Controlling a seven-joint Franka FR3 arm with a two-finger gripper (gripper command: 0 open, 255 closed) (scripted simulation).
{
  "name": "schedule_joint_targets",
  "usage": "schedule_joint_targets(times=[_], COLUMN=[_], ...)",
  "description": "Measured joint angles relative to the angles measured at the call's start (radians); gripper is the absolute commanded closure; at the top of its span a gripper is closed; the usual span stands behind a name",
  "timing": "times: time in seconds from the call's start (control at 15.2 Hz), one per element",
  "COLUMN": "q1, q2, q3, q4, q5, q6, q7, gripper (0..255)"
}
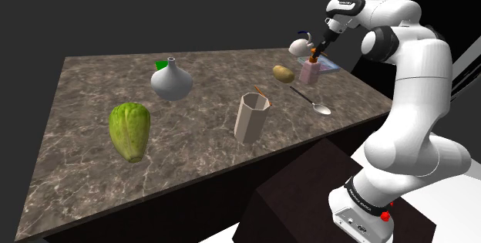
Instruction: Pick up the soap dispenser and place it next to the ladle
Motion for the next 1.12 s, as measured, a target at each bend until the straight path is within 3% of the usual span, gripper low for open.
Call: schedule_joint_targets(times=[0.26, 0.33, 0.79, 1.12], q1=[0.001, 0.001, 0.000, -0.020], q2=[0.000, 0.000, -0.006, -0.003], q3=[0.000, 0.000, 0.000, -0.003], q4=[-0.002, -0.002, 0.001, 0.110], q5=[0.000, 0.000, -0.001, -0.005], q6=[0.003, 0.003, -0.006, -0.111], q7=[0.000, 0.000, 0.002, 0.011], gripper=[255, 0, 0, 0])
